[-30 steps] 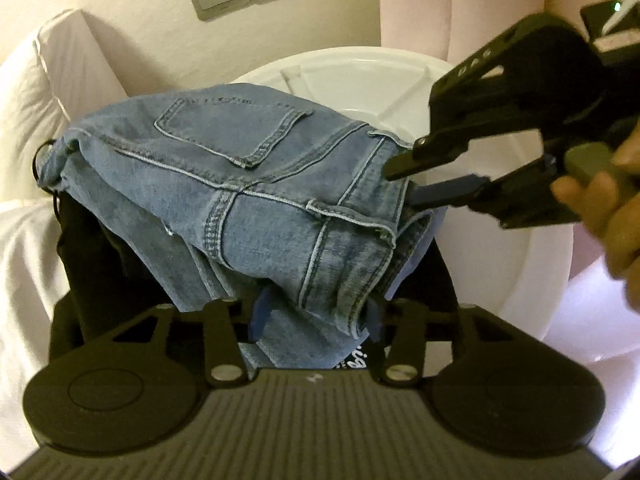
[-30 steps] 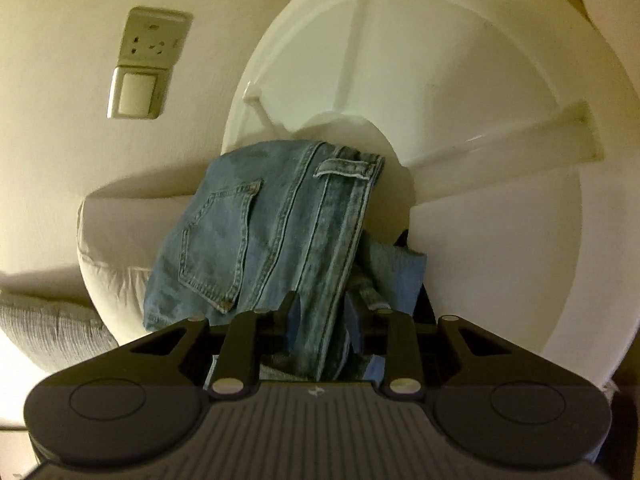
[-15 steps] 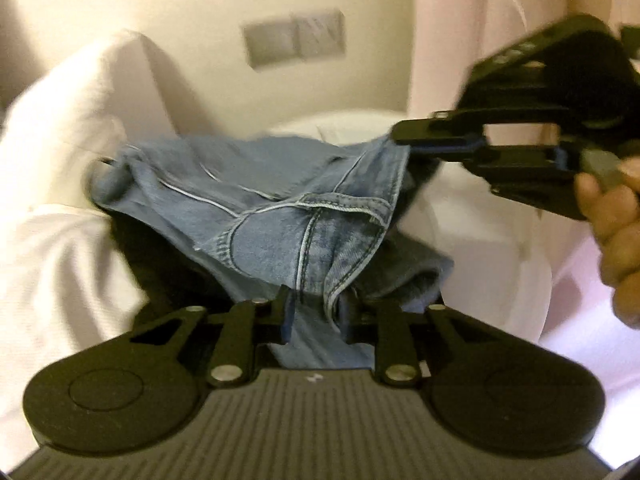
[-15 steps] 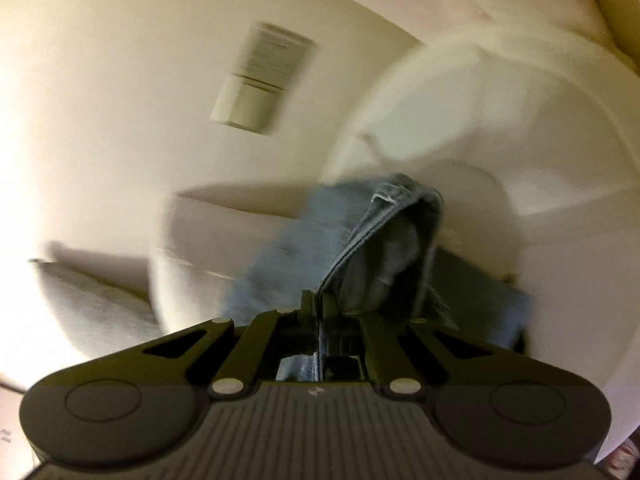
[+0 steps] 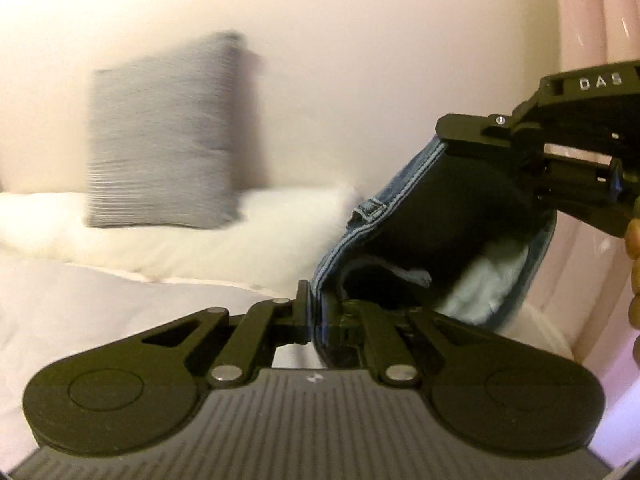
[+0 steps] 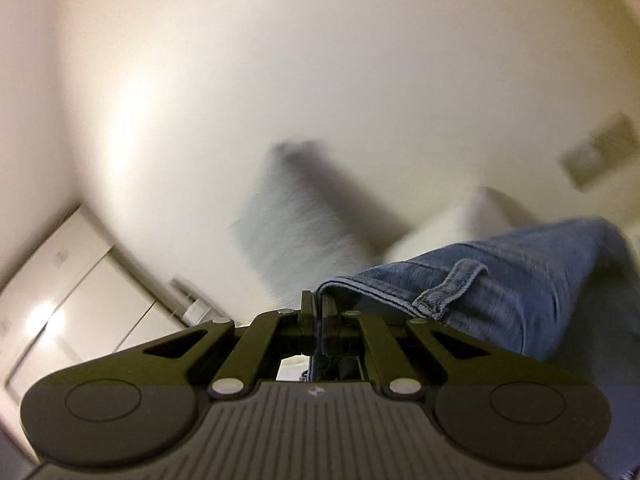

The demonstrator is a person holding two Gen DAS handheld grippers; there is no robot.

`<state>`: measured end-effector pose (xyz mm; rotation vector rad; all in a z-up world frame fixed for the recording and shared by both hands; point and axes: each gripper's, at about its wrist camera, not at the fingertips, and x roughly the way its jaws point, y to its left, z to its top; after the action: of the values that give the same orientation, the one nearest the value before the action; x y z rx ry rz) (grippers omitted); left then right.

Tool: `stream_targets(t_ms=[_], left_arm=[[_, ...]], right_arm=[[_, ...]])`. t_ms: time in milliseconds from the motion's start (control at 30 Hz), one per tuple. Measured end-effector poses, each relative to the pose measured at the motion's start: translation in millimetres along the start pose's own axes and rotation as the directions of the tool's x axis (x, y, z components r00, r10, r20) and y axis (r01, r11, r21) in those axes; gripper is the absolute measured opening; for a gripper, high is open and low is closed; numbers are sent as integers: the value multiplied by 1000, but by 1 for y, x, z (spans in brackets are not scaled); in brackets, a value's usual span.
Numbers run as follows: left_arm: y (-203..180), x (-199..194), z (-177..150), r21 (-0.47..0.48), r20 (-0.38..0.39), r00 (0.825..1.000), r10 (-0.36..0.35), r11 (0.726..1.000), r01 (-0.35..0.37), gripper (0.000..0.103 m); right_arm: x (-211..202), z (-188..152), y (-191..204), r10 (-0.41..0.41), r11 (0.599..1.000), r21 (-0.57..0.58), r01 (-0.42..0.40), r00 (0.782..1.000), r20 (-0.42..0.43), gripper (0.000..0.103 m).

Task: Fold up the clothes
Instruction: 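Grasp the blue jeans with both grippers and lift them off, then carry the jeans to the bed and lay them down, opening both grippers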

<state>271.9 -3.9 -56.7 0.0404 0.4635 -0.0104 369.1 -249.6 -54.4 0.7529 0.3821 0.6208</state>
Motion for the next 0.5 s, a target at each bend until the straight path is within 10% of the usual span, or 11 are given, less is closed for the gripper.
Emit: stream_targets(t_ms=[300,400,500], left_arm=[[135,-217,-18,-165,167,954,249,961,-222,4],[182,-308,-27,-236,232,882,410,903,-358,4],[219,-387,-34,-286,274,769,578,812,-508,4]], right_arm=[[18,-79,229,209,950,-206,-235,968,-139,3],[24,-117,317,319,902,-234,-362,926,-202,3],[31,-152,400,455,831,-217,-511,851,-263,3]])
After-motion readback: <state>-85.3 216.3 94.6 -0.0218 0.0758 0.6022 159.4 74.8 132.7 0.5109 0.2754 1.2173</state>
